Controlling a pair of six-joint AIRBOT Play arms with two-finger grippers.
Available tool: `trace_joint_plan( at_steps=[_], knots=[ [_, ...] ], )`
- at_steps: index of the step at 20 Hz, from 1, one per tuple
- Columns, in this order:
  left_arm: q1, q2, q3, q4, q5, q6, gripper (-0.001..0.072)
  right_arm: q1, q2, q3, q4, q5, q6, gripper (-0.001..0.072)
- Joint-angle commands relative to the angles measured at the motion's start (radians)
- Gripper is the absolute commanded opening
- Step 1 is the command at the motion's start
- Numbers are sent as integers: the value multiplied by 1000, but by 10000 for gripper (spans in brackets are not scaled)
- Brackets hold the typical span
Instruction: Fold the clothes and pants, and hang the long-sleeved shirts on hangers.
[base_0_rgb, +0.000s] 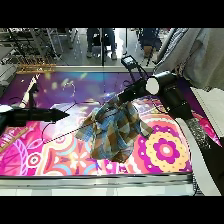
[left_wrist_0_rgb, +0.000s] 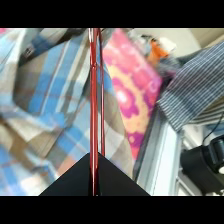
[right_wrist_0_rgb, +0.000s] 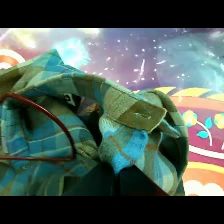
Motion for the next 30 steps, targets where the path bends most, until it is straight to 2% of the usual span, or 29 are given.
trace_joint_plan(
  at_steps=[1,8,13,15,18,21,22,24,27,28,30],
  knots=[
    [37,23,1,-31,-16,8,14,-6,-5,-2,0,0,-1,19],
    [-17,20,1,-119,-4,41,14,-6,-5,-2,-1,-1,-1,19],
    [-69,1,1,-123,18,42,14,-6,-5,-2,16,-5,-1,19],
    [-113,-22,1,-123,116,42,14,-6,-3,-1,55,6,-2,19],
    [-193,-52,1,-125,188,46,14,4,18,0,86,24,-15,19],
    [-245,-59,1,-159,365,45,13,64,96,1,93,130,-25,19],
    [-249,-59,1,-232,363,70,12,89,130,1,93,173,-48,19],
    [-254,-59,1,-407,240,170,12,140,192,1,97,237,-137,19],
    [-261,-59,1,-488,123,178,13,213,247,0,156,356,-276,20],
    [-259,-61,1,-504,86,220,12,232,256,0,159,418,-286,21],
    [-250,-65,0,-620,-29,398,12,265,269,-2,159,503,-333,45]
  ],
)
